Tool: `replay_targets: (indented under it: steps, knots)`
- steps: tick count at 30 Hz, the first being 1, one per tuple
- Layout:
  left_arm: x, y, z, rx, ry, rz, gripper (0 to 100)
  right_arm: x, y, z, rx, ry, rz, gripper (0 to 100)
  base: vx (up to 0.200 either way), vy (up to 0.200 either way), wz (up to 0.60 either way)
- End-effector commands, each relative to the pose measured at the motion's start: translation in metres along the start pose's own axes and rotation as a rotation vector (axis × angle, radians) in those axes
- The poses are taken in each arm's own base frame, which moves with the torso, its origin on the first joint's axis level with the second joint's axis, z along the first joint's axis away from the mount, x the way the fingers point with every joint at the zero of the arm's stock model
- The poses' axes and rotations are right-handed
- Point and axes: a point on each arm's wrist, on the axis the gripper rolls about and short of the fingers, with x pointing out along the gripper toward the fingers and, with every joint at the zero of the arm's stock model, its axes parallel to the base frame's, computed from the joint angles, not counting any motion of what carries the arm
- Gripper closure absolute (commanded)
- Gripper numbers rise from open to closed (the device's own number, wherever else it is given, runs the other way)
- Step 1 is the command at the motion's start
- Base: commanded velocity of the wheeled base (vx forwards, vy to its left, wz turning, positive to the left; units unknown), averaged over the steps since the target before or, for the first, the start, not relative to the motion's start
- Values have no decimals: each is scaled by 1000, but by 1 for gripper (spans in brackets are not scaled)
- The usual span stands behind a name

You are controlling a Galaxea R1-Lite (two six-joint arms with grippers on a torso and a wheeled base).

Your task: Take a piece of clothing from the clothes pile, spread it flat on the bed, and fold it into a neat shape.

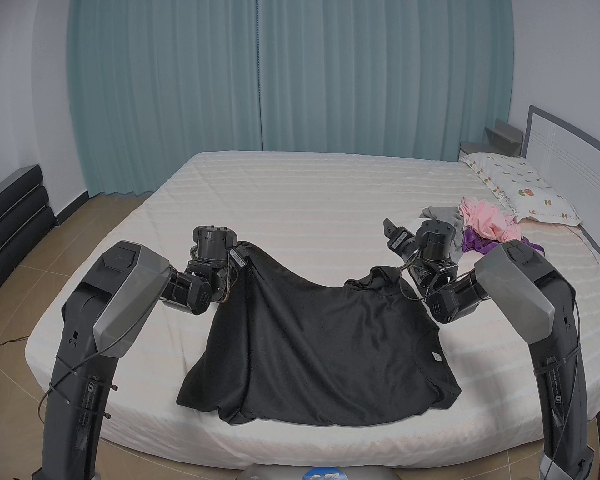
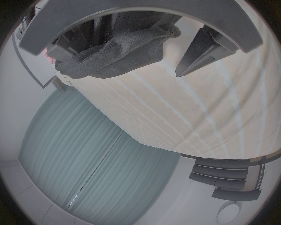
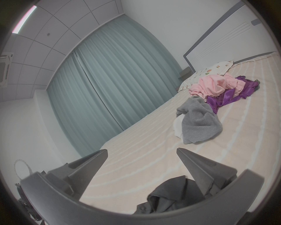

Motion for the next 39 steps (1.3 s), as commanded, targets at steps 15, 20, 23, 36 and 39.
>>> replay_targets:
  steps: [15, 20, 23, 36, 39]
  knots:
    - [-65, 32, 16, 188, 215, 6, 0, -54, -26, -2, 32, 248, -25, 0, 0, 0, 0]
    - [-98, 36, 36, 167, 248, -28, 0, -76, -27, 7, 111, 316, -12, 0, 0, 0, 0]
    - [-116, 43, 34, 172, 315, -52, 0, -91, -28, 8, 133, 372, 4, 0, 0, 0, 0]
    - [-165, 74, 9, 96, 449, -49, 0, -141, -39, 15, 158, 457, 14, 0, 0, 0, 0]
    - [-181, 83, 4, 65, 471, -38, 0, -154, -43, 16, 157, 475, 7, 0, 0, 0, 0]
